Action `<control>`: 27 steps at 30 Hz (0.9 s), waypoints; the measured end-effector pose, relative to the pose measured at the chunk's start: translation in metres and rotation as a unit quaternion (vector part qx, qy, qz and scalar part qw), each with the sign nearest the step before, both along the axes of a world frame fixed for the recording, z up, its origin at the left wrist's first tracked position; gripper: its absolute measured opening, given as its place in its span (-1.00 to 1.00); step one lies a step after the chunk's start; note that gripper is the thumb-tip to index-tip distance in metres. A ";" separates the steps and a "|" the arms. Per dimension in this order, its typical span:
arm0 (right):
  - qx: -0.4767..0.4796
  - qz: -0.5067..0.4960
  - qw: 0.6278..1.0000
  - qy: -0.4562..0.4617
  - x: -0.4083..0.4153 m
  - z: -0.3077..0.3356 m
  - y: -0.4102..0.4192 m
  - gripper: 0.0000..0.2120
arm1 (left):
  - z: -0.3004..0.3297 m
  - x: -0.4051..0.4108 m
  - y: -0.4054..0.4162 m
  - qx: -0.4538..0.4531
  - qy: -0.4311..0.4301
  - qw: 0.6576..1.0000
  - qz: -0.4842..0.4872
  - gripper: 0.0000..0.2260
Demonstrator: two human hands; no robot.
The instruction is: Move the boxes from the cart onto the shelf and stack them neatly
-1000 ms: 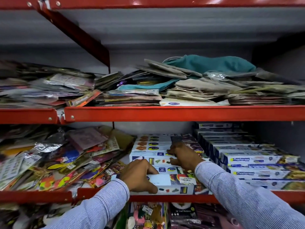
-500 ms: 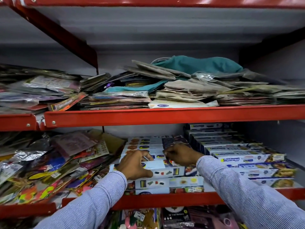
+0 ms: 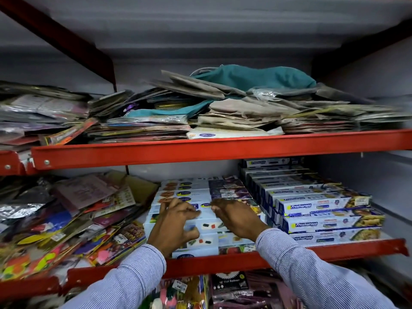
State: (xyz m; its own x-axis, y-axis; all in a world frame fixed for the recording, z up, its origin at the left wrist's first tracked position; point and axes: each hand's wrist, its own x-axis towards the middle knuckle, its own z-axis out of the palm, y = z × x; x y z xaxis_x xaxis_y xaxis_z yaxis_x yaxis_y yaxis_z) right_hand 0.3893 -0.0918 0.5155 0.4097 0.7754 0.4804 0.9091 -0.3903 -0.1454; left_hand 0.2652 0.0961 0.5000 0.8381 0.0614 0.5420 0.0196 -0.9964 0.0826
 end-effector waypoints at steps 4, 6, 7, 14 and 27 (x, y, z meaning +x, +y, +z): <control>-0.008 0.006 1.000 0.006 0.003 0.000 0.000 -0.53 | -0.004 0.000 0.001 -0.026 -0.012 0.999 -0.029 -0.53; -0.011 0.008 1.000 0.009 0.005 0.000 0.000 -0.53 | -0.005 0.001 0.001 -0.036 -0.015 0.999 -0.035 -0.54; -0.013 0.007 1.000 0.007 0.006 -0.001 0.000 -0.53 | -0.006 0.002 0.001 -0.038 -0.016 0.999 -0.035 -0.54; 0.049 -0.037 0.996 -0.057 0.004 -0.019 0.001 -0.55 | -0.016 -0.003 -0.001 0.002 -0.061 0.998 -0.031 -0.57; 0.093 -0.158 0.975 -0.125 0.003 -0.078 0.002 -0.44 | -0.070 -0.002 0.013 0.164 -0.075 0.979 0.089 -0.43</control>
State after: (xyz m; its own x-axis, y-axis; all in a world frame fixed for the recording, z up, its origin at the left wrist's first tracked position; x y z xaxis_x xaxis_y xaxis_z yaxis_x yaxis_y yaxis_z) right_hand 0.3925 -0.0900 0.4373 0.4652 0.5191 0.7170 0.7641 -0.6445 -0.0292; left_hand 0.2630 0.1092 0.4296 0.7391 0.0013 0.6736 0.2086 -0.9513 -0.2270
